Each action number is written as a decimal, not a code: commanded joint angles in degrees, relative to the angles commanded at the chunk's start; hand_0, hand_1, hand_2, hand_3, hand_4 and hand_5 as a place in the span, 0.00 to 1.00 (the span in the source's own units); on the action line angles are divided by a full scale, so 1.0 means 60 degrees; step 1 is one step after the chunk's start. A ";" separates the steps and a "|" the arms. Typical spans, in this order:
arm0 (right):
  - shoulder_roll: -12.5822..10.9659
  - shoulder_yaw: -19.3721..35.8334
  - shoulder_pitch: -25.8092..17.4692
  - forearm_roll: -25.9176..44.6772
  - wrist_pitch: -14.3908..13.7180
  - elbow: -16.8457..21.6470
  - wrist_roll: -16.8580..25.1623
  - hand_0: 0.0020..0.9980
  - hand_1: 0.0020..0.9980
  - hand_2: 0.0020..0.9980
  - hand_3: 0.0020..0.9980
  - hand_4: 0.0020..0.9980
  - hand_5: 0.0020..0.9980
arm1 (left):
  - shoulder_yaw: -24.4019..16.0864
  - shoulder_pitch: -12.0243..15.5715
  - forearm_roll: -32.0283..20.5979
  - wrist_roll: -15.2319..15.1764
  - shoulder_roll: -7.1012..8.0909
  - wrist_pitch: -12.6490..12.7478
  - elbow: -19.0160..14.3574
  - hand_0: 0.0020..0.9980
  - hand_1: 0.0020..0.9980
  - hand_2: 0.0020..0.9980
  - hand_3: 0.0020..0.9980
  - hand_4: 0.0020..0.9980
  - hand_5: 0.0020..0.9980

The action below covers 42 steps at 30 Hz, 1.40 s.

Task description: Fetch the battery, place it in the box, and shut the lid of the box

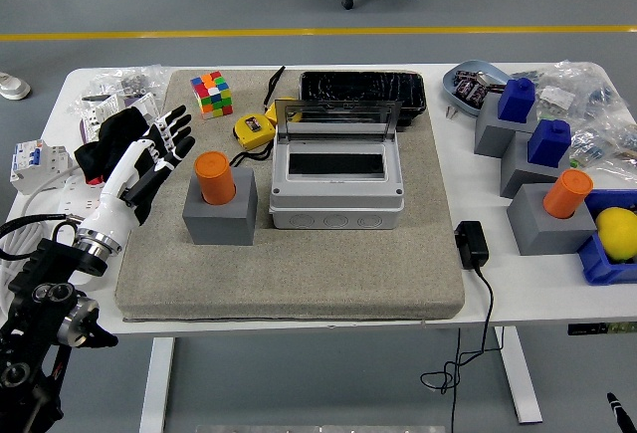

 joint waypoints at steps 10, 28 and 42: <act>0.0038 0.0083 0.0017 0.0003 -0.0023 0.0000 0.0033 0.87 0.80 0.78 0.82 1.00 1.00 | 0.0192 -0.0052 -0.0058 -0.0054 -0.0031 0.0089 0.0191 0.98 1.00 1.00 1.00 1.00 0.54; 0.0035 0.0198 0.0048 -0.0019 -0.0009 0.0000 0.0025 0.87 0.80 0.78 0.82 1.00 1.00 | 0.0443 -0.0173 0.0836 -0.0061 -0.0121 0.1024 0.0453 0.88 0.98 1.00 1.00 1.00 0.20; 0.0039 0.0162 0.0064 0.0038 -0.0020 0.0000 0.0017 0.86 0.79 0.78 0.82 1.00 1.00 | 0.1036 -0.0265 0.0497 -0.0139 -0.0293 0.1371 0.0357 0.91 0.97 1.00 1.00 1.00 0.18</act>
